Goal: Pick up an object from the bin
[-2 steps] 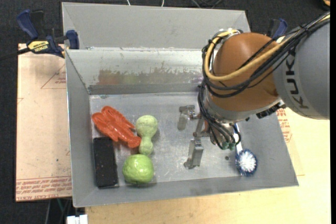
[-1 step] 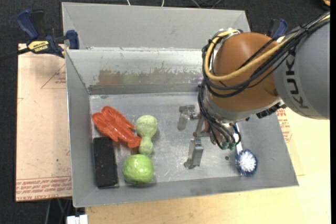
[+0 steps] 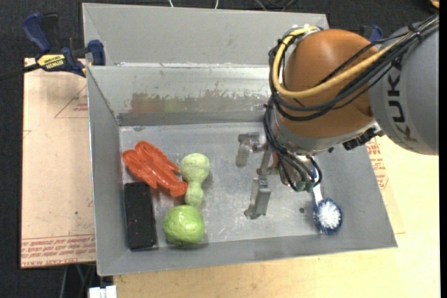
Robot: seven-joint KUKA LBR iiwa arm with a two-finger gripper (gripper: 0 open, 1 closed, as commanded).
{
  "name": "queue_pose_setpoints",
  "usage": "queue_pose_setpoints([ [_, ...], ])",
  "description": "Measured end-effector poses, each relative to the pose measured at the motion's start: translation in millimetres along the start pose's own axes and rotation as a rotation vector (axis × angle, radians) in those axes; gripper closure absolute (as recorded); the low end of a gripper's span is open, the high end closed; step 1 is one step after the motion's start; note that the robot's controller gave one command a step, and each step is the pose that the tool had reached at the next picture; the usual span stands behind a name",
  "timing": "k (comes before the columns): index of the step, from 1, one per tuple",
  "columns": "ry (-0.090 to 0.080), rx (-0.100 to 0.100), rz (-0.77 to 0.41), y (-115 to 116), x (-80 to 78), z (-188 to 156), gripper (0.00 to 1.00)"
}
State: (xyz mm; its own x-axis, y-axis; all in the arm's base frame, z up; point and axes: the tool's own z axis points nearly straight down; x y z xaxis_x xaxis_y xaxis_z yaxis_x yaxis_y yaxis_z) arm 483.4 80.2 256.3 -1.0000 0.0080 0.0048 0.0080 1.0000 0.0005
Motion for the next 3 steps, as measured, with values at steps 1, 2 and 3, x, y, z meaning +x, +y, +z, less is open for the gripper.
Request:
queue_pose_setpoints([
  [1, -0.002, -0.001, -0.363, -10, -24.5, -10, 0.0],
  [2, -0.007, -0.003, 0.089, 23, -33.3, 25, 0.0],
  [3, -0.007, -0.001, -0.197, 21, -10.9, 49, 0.0],
])
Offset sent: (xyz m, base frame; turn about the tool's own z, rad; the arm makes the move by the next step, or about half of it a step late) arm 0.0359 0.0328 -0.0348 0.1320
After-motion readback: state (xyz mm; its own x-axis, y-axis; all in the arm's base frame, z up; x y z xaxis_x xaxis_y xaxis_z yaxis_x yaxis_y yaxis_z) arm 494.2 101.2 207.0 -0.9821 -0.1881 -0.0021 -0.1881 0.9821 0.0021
